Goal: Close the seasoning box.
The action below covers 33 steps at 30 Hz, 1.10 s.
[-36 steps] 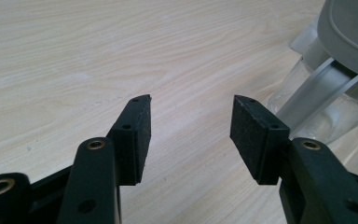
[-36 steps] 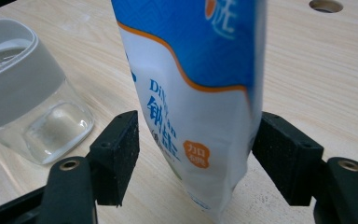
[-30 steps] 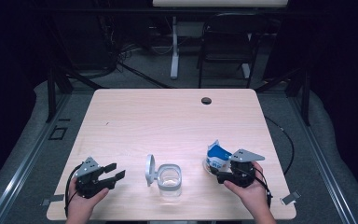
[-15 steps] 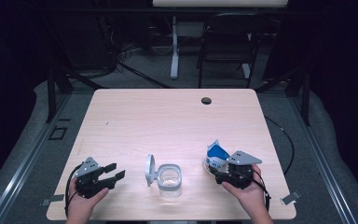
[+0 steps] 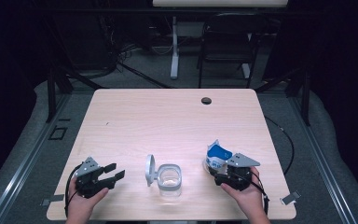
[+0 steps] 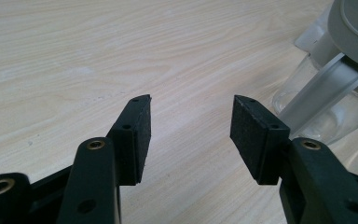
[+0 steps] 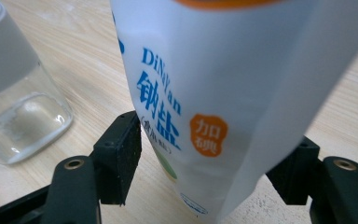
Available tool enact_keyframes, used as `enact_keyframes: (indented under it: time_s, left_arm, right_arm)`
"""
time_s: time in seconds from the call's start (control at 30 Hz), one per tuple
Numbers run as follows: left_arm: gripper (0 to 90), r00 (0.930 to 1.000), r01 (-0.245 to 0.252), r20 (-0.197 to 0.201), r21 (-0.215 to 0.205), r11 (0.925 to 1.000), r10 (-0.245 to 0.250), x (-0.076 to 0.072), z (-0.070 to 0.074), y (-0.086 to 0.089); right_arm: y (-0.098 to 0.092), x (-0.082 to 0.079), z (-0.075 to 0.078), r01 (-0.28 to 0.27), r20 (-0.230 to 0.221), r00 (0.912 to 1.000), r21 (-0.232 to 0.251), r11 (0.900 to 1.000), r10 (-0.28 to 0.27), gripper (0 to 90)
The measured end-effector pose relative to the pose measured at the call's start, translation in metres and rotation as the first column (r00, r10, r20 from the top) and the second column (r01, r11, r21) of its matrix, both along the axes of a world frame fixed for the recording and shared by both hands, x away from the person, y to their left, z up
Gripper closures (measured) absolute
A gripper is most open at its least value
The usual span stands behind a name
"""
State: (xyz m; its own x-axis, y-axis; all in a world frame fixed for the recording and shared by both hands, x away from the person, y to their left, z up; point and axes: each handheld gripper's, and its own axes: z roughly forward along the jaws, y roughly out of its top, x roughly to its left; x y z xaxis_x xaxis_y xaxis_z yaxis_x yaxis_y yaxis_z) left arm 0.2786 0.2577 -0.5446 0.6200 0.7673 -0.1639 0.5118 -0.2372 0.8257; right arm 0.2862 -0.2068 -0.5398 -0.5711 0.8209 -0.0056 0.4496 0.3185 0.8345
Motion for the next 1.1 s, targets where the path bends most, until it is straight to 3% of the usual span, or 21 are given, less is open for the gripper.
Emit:
enact_keyframes:
  time_s: [0.13,0.4,0.63,1.1]
  left_arm:
    - [48.7,1.0,-0.002,-0.004,0.002,1.0,0.002,0.0,0.0,0.0]
    - [48.7,1.0,-0.003,-0.004,0.004,1.0,0.003,0.001,-0.001,0.001]
    - [48.7,1.0,-0.003,-0.006,0.004,1.0,0.003,0.001,-0.001,0.001]
    - [48.6,0.9999,-0.007,-0.012,0.003,1.0,0.007,0.001,-0.001,0.001]
  right_arm:
    - [0.002,-0.001,-0.004,0.012,0.03,0.9995,0.005,1.0,-0.012,33.8]
    - [0.003,-0.001,-0.008,0.018,0.042,0.999,0.01,1.0,-0.018,33.5]
    - [0.002,-0.002,-0.017,0.022,0.021,0.9995,0.002,1.0,-0.022,33.3]
    - [0.004,0.0,-0.021,0.034,0.024,0.9991,0.006,0.999,-0.034,33.1]
